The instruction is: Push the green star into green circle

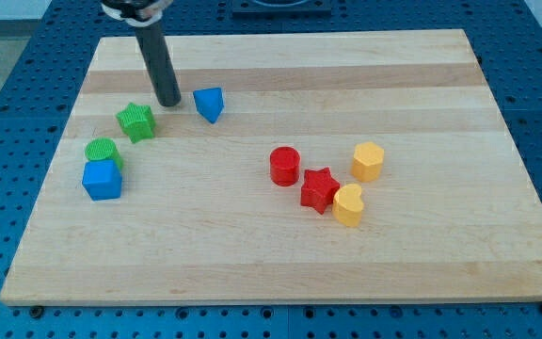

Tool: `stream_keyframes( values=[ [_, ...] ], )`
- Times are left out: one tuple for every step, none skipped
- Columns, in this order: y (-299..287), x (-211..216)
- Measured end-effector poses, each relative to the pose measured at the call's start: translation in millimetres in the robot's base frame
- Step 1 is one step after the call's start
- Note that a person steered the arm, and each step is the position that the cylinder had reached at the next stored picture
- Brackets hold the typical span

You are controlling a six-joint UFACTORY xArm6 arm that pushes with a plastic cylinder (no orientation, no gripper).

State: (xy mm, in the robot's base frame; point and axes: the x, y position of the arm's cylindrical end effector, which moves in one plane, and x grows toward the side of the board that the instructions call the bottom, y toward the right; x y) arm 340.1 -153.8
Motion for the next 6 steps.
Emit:
stream_keyframes(
  values=[
    [-2.5,0.3],
    [-12.6,6.9],
    [-12.6,7.9],
    [-12.8,7.9],
    [-18.6,7.9],
    [-23.3,7.9]
  ],
)
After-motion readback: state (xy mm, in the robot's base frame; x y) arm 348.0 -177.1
